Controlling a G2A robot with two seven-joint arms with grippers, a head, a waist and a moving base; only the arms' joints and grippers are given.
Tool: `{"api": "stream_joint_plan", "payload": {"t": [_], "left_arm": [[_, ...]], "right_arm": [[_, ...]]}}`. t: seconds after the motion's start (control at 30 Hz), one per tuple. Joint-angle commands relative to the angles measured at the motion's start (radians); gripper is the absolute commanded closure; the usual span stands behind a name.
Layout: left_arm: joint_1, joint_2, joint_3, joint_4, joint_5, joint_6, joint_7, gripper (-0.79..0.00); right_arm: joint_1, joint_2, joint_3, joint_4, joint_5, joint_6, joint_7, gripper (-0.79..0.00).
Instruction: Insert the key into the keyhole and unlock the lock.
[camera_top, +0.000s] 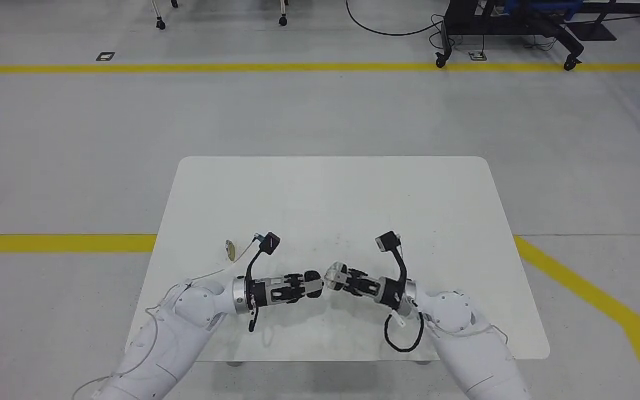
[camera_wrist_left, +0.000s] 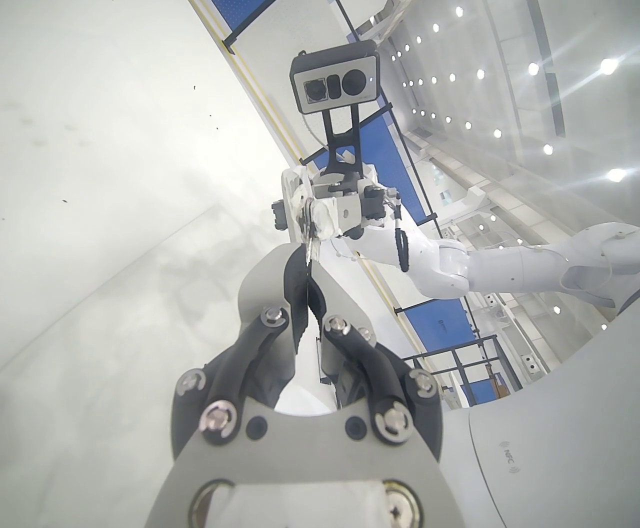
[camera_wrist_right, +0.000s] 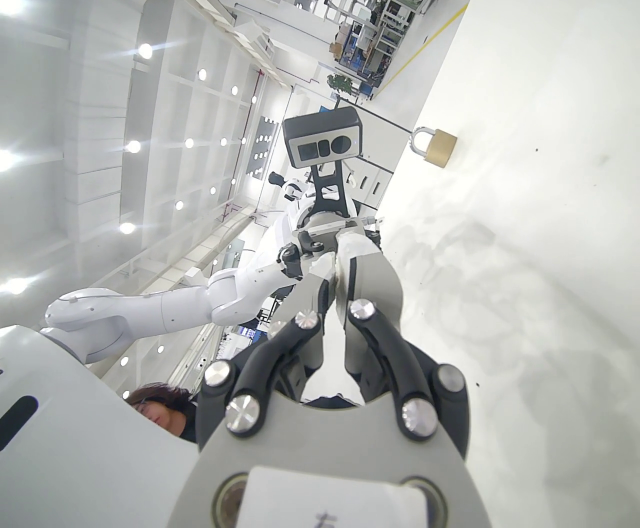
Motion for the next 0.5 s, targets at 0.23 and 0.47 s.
{"api": "stream_joint_plan", "payload": {"t": [0.23,0.47], "left_arm": [[0.000,0.003,-0.006,0.003,0.005,-0.002,0.015,0.000],[0.004,0.010,-0.020,-0.002,0.005,-0.001,0.017,0.000]], "right_arm": [[-0.009,0.006,-0.001,-0.008,-0.018,-0.001,0.001,0.000],[-0.014,0.010,-0.001,-0.013,-0.023,-0.003,0.001,0.000]]}}
